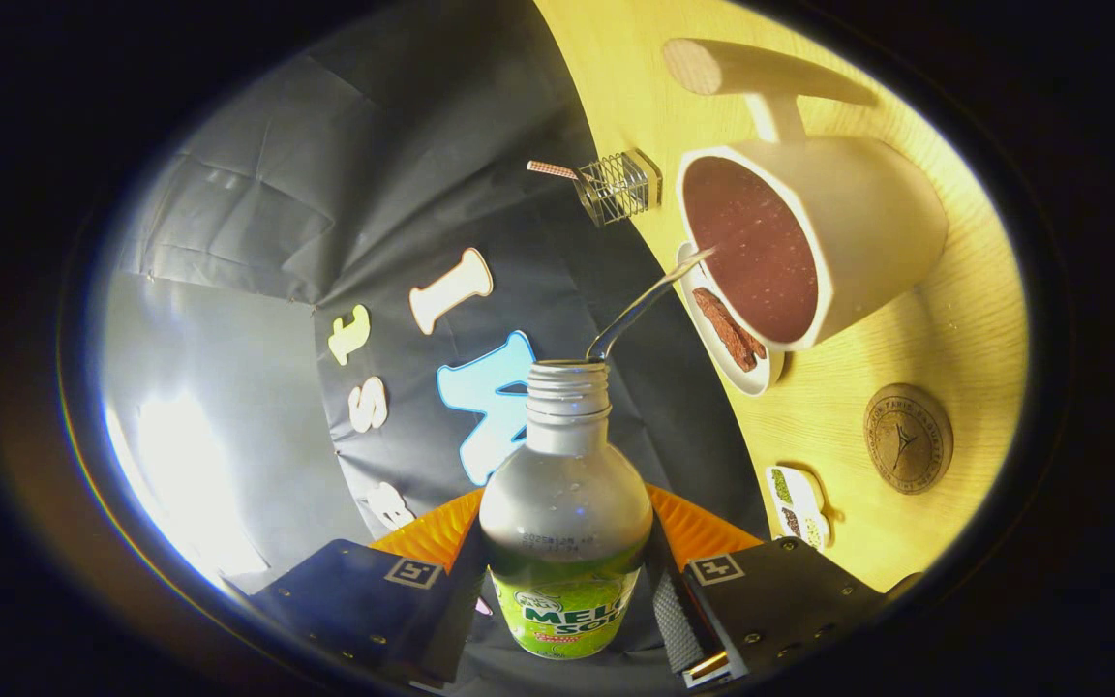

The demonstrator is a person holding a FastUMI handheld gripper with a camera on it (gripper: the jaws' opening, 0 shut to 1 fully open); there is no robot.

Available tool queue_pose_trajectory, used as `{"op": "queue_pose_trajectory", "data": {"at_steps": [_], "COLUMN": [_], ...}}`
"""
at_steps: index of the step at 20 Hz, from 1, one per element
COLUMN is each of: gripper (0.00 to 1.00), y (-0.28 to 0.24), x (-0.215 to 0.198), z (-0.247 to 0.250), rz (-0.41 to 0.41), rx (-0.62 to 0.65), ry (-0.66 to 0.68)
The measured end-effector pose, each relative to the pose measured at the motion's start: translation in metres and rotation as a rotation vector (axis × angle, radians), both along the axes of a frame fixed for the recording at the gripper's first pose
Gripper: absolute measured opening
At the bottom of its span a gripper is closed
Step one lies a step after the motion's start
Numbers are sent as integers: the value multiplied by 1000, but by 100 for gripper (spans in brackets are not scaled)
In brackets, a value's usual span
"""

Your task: Take the bottle from table, then pour the juice into the cup, finally place the bottle on the coaster

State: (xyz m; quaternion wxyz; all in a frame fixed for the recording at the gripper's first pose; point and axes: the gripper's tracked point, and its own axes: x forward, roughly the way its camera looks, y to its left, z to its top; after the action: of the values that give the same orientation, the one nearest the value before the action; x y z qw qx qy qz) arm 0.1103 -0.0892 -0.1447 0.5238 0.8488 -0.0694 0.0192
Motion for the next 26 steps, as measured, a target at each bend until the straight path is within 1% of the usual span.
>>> {"op": "queue_pose_trajectory", "data": {"at_steps": [13, 26], "gripper": [77, 77], "y": [-8, -19], "x": [1, 0], "z": [12, 31], "rz": [-26, -52], "rx": [75, 110], "ry": [-14, -42]}}
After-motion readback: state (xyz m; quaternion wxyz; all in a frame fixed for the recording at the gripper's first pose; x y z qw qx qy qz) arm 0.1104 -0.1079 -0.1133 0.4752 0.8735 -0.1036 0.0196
